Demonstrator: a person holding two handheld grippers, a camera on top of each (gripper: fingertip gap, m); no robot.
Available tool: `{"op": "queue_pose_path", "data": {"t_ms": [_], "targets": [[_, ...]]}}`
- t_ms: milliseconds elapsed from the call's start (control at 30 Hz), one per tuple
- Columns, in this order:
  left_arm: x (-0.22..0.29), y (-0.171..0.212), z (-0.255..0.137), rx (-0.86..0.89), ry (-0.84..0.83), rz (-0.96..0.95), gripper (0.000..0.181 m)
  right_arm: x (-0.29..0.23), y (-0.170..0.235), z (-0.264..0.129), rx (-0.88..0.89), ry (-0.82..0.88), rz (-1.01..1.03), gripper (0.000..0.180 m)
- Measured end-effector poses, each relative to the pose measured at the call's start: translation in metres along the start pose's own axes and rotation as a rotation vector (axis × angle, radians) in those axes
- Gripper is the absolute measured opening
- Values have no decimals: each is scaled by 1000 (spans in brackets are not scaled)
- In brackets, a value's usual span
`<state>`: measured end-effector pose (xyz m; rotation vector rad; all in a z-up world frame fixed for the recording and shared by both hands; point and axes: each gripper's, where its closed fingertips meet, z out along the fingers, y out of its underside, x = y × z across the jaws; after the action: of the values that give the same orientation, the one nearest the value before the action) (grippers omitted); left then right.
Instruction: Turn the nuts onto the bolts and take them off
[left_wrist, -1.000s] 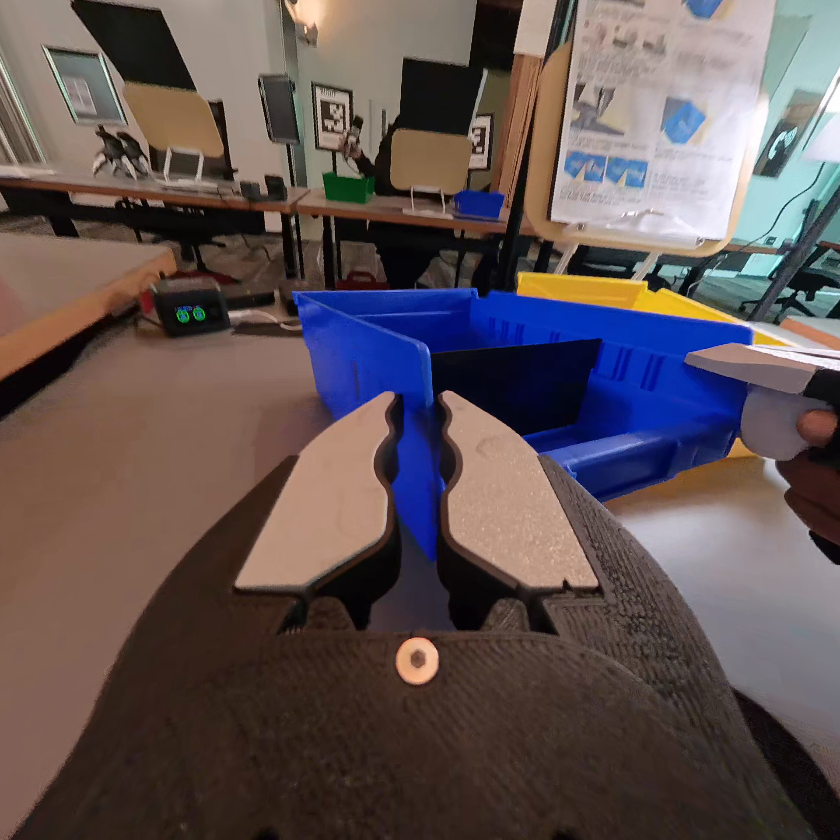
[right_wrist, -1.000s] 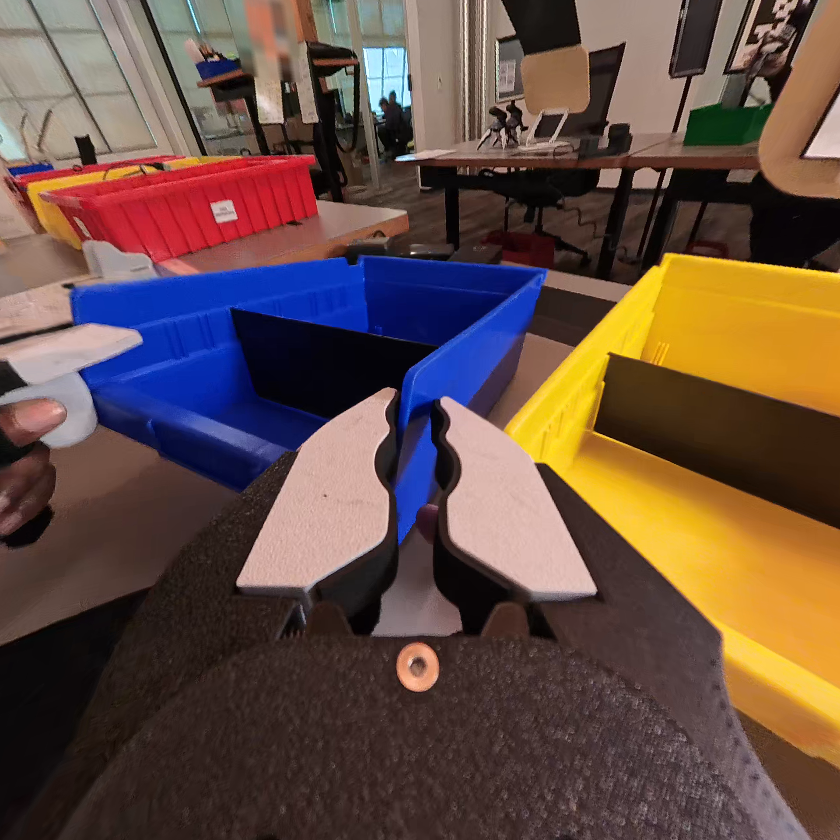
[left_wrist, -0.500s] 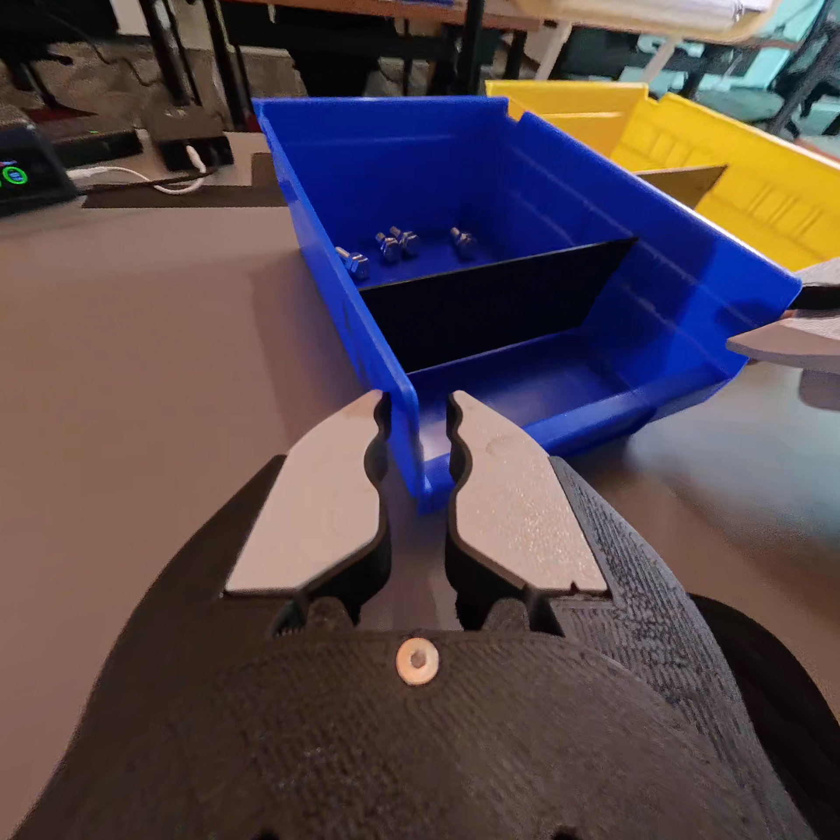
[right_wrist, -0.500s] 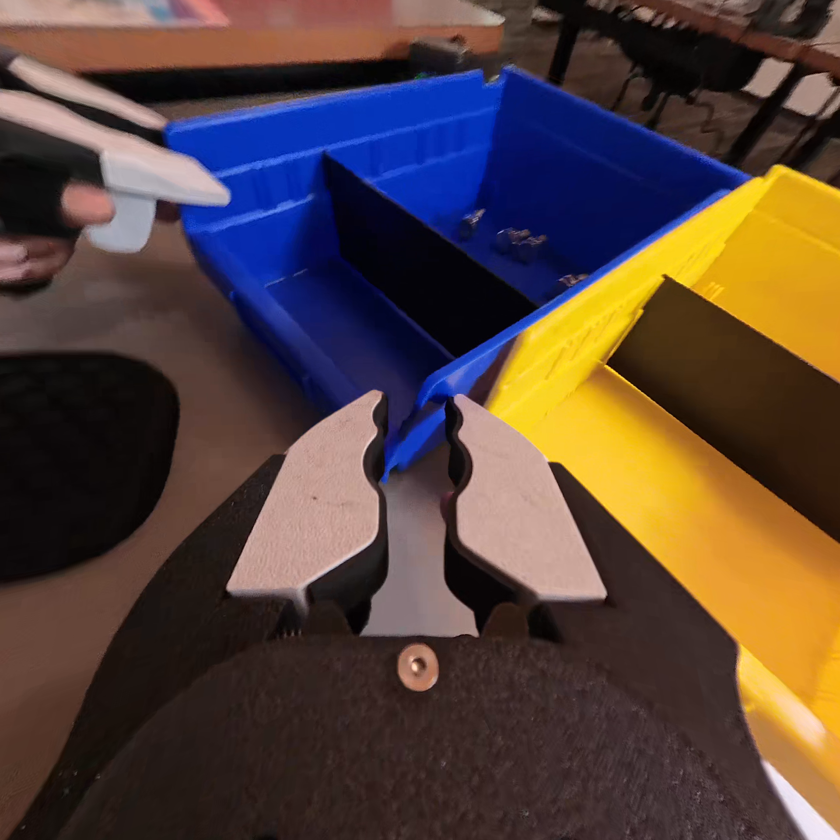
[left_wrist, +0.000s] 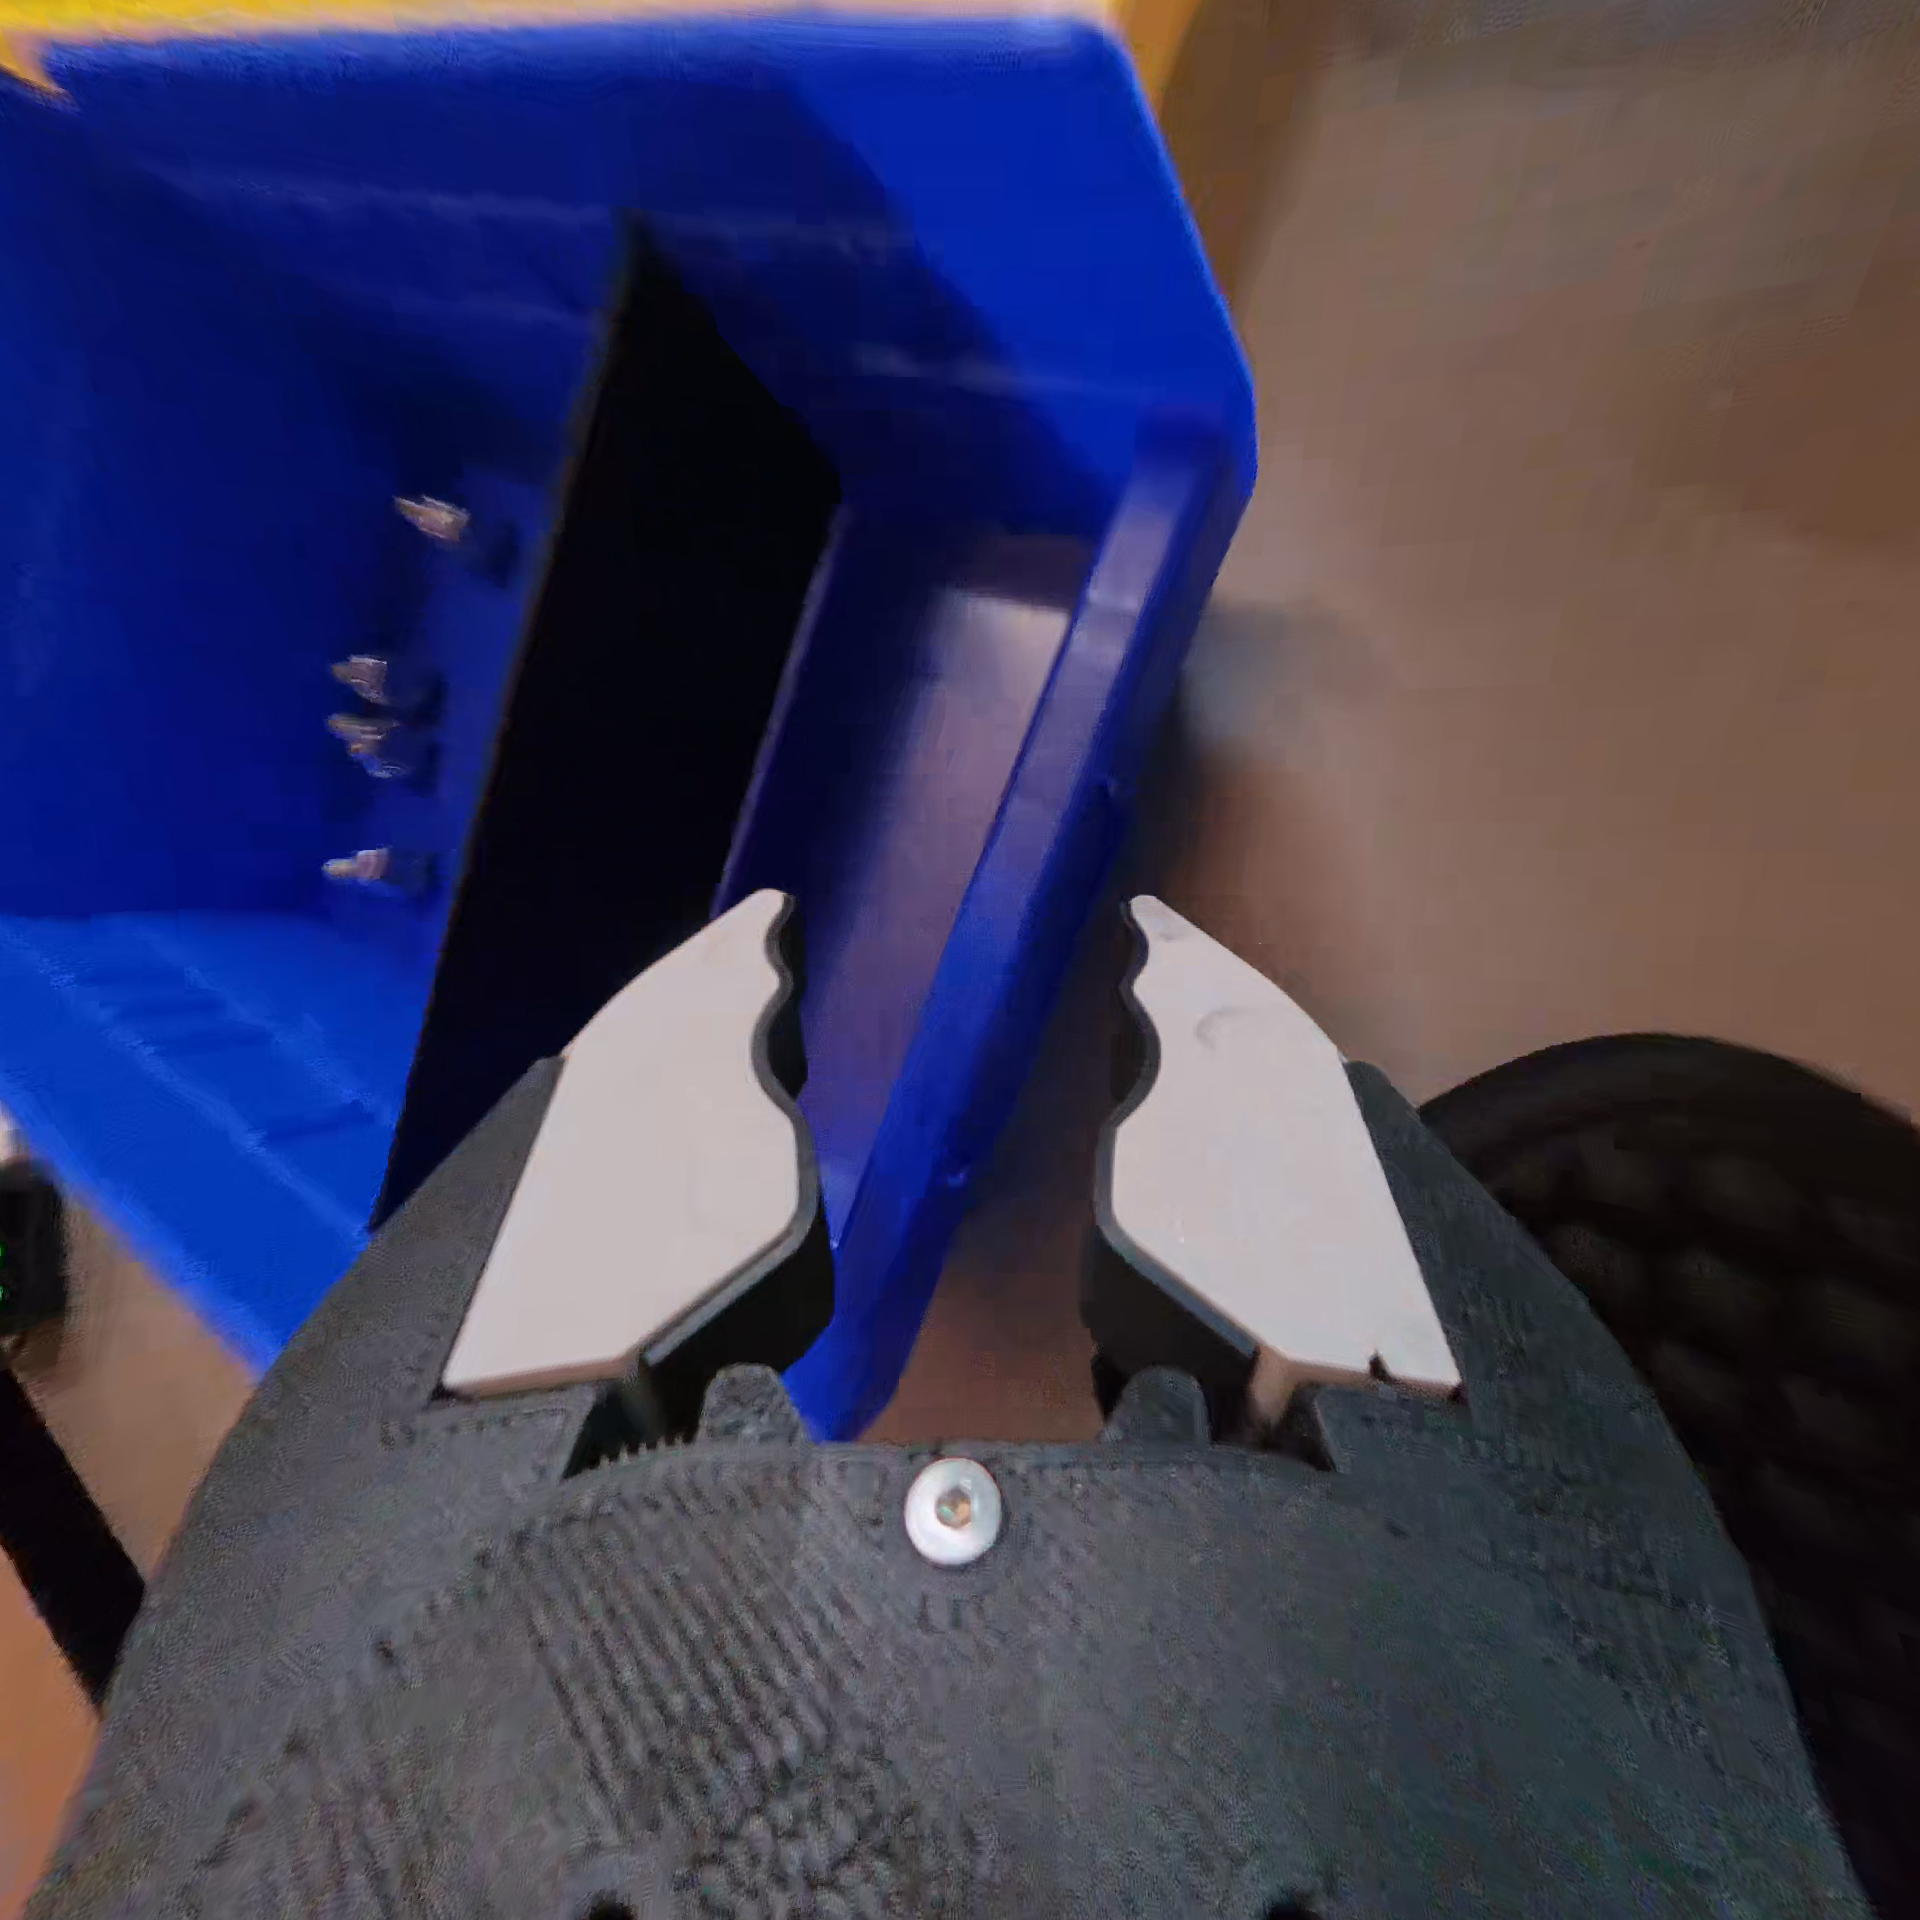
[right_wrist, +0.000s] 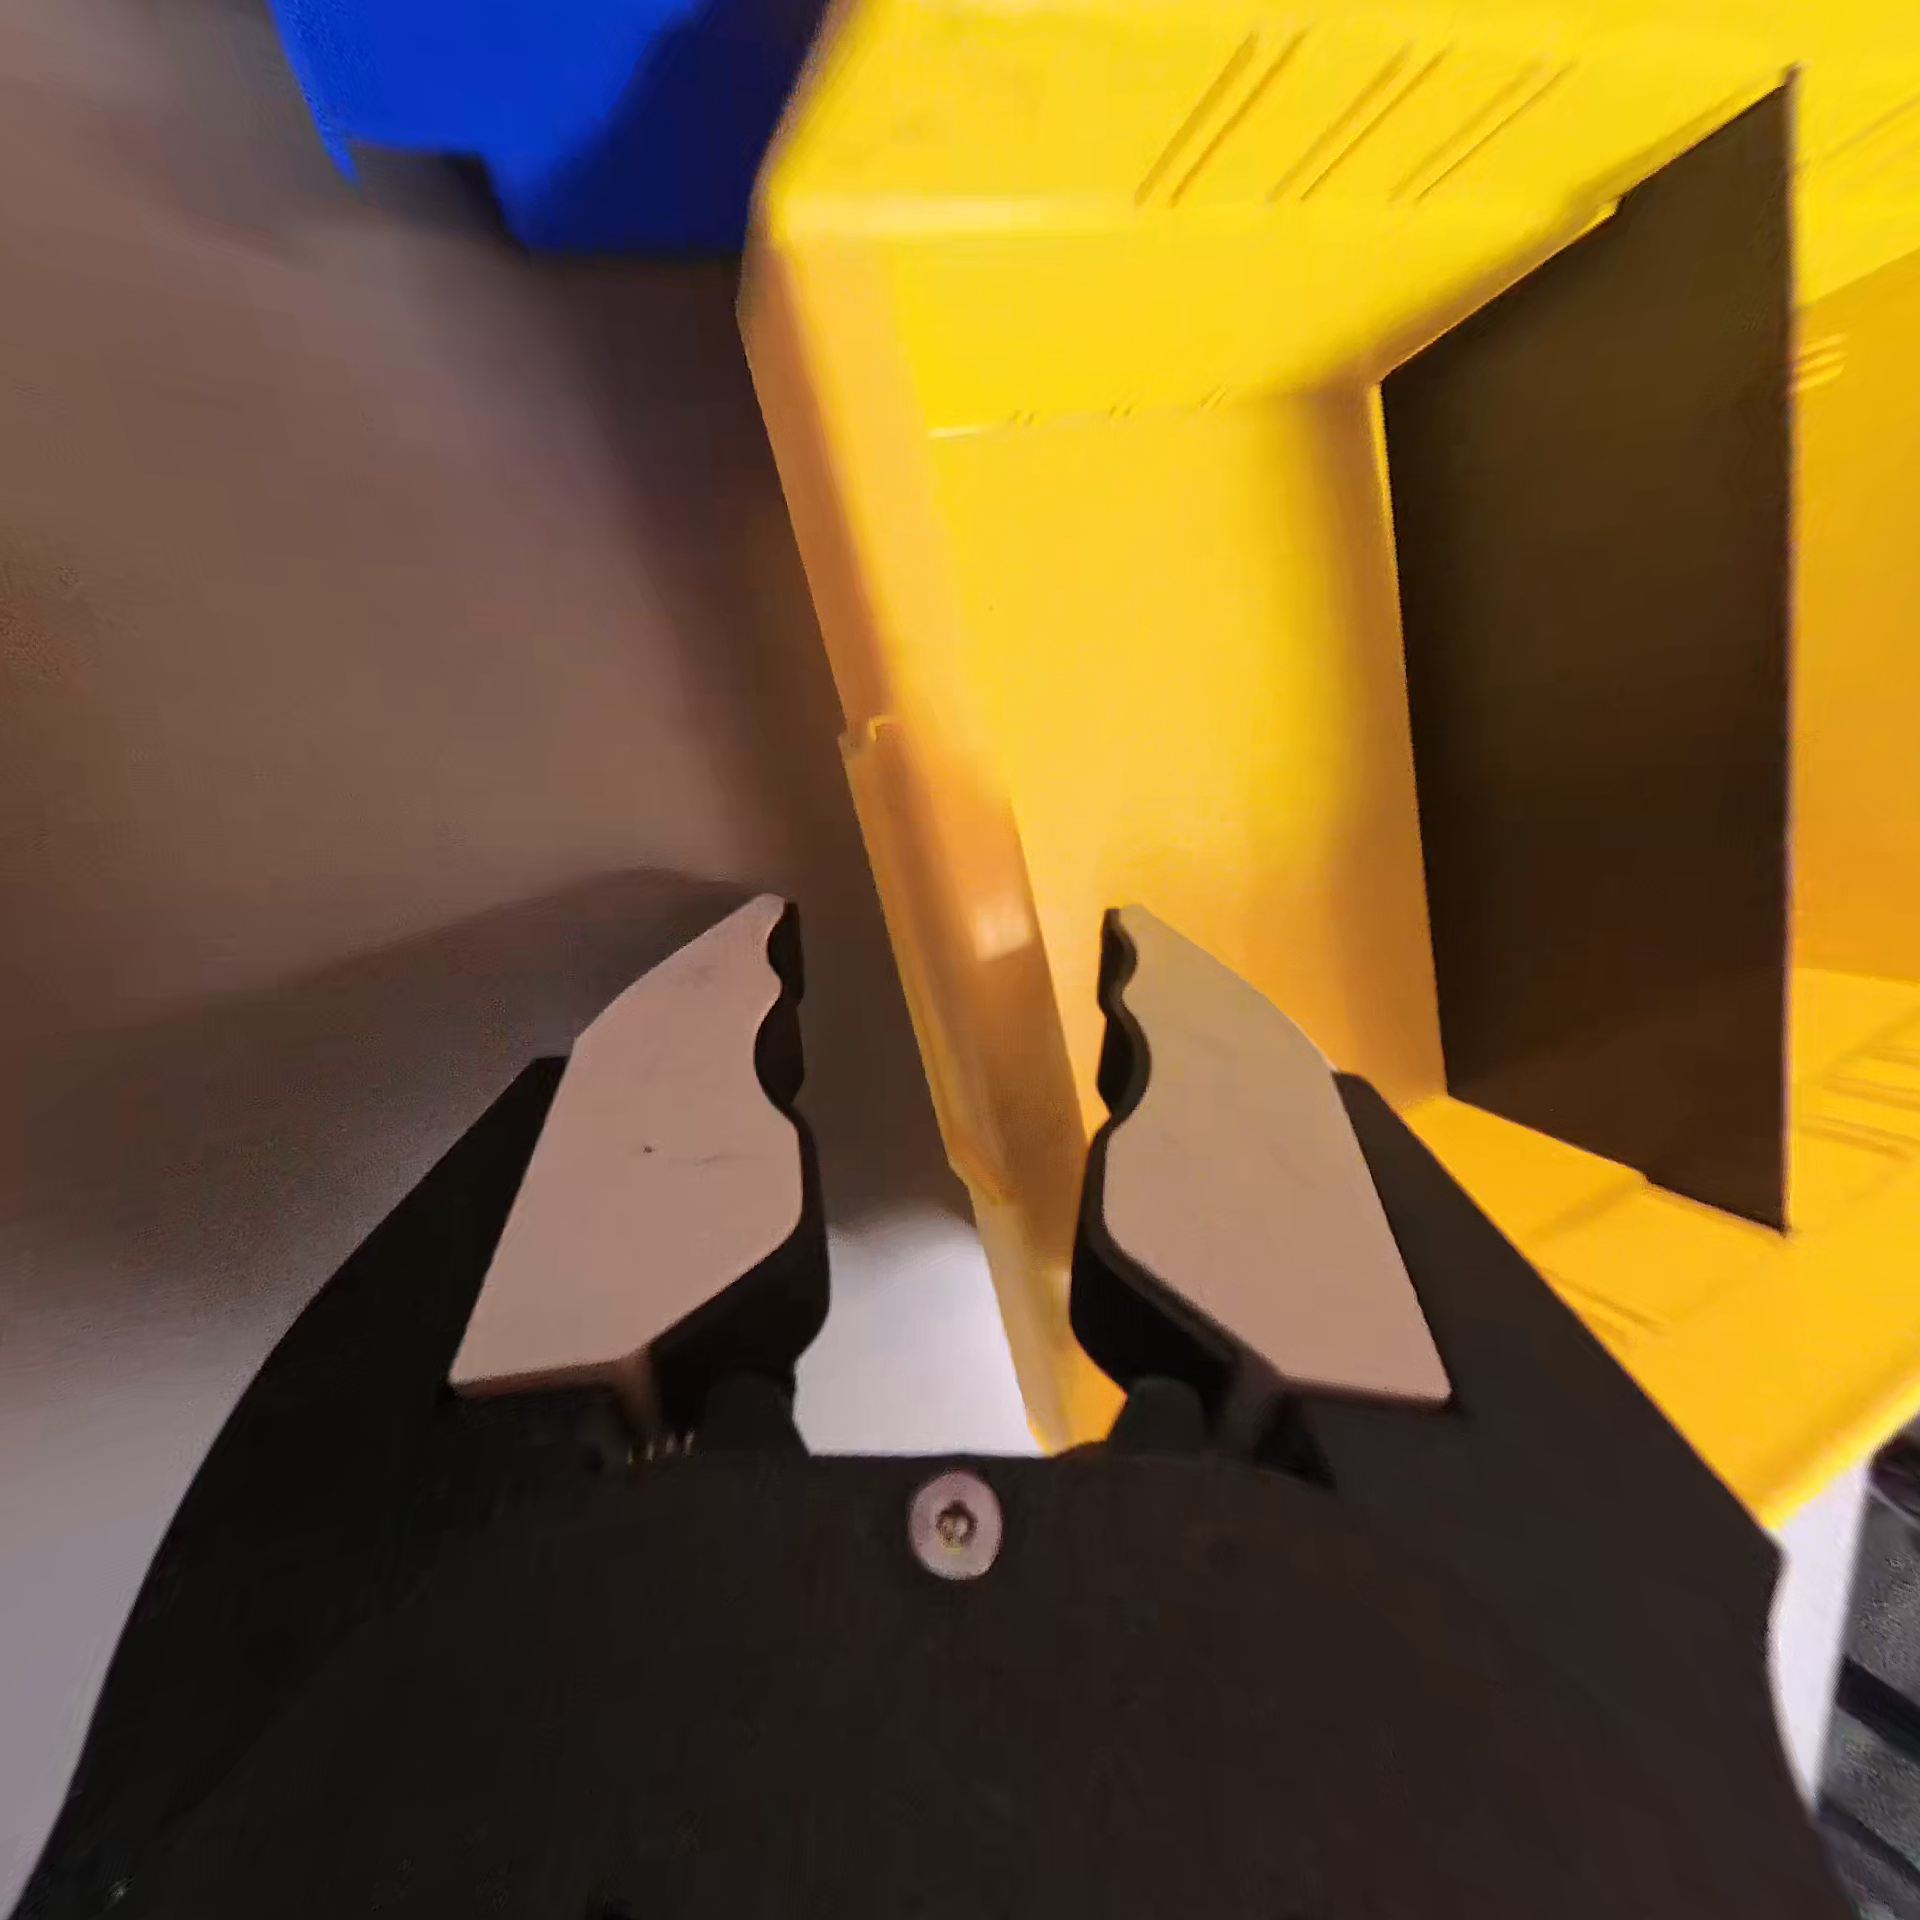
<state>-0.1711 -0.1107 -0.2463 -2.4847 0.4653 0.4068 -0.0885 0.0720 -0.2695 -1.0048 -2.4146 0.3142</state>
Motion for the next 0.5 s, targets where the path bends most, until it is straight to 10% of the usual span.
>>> {"op": "queue_pose_path", "data": {"t_ms": [33, 500], "targets": [[4, 7, 13, -69, 39, 28, 59, 1, 2, 7, -24, 13, -22, 49], [20, -17, 49, -77, 83, 156, 32, -25, 99, -45, -92, 148, 172, 31]]}}
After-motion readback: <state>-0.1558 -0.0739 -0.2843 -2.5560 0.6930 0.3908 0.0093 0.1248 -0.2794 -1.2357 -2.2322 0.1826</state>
